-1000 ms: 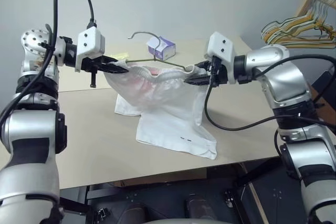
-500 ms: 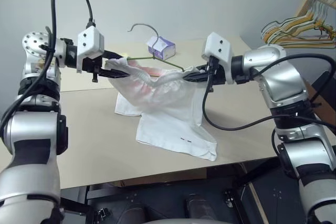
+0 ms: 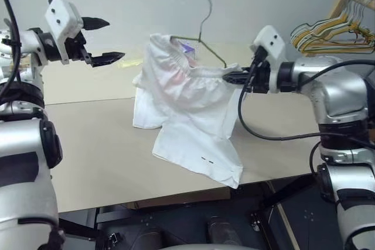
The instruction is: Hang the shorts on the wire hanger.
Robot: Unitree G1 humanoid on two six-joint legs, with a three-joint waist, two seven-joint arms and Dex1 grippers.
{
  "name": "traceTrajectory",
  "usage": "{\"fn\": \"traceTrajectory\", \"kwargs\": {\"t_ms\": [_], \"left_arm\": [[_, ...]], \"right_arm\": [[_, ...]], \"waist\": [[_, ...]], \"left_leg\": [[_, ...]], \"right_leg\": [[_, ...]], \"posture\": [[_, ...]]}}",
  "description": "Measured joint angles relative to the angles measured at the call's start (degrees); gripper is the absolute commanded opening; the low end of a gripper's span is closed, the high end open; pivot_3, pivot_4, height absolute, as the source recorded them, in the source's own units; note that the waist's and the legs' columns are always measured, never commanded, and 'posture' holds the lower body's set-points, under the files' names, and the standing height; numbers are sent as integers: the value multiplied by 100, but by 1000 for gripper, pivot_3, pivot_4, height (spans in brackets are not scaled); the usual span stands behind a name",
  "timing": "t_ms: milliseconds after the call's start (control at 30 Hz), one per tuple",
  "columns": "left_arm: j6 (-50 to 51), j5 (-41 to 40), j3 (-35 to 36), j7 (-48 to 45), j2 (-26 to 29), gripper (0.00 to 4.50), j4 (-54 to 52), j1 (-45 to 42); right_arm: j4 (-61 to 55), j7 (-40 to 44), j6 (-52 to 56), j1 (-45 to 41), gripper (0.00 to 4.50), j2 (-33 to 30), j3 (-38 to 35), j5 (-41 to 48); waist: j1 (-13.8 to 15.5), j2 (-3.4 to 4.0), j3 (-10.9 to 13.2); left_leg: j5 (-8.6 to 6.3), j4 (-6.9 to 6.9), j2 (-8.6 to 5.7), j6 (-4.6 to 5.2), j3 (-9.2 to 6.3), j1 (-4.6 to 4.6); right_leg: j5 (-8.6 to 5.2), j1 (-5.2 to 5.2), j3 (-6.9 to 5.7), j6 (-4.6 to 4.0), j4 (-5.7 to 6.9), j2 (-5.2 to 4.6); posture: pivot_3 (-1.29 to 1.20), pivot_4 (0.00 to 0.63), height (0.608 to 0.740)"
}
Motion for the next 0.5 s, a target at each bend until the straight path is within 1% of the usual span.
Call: {"fn": "traceTrajectory", "kwargs": {"t_ms": [167, 267, 333, 400, 500], "left_arm": [[485, -818, 570, -550, -415, 4500, -598, 596], [893, -1329, 753, -798, -614, 4500, -1577, 1286], [1166, -1595, 778, -852, -765, 4500, -2357, 1774], [1491, -1863, 771, -778, -925, 4500, -3322, 2328], [1961, -2192, 722, -503, -1104, 4500, -4416, 2768]], "right_arm": [[-873, -1009, 2074, 54, 62, 11, -837, 222], [-1324, -1559, 3139, 164, 62, 114, -1371, 251], [-1483, -1898, 3365, 332, 62, 145, -1662, 324], [-1492, -2448, 3391, 524, 62, 286, -2002, 409], [-1488, -3371, 3391, 765, 62, 484, -2383, 489]], "waist": [[-95, 0, 0], [-192, 1, -1], [-253, 1, -1], [-342, 0, -2], [-430, 0, -2]], "left_leg": [[0, 7, 1, 0, -1, 1], [0, 5, 2, 0, -6, 1], [0, 6, 1, 0, -14, 0], [0, 6, -3, 0, -27, 2], [0, 7, -8, 0, -52, 14]], "right_leg": [[1, 0, 1, -1, 8, 0], [1, 0, 2, -2, 8, -1], [2, 2, 4, -1, 7, -3], [6, 5, 10, 5, 4, -8], [10, 15, 20, 11, 5, -10]], "posture": [[-186, 0, 740], [-208, 0, 740], [-223, 0, 740], [-232, 0, 740], [-234, 0, 740]]}}
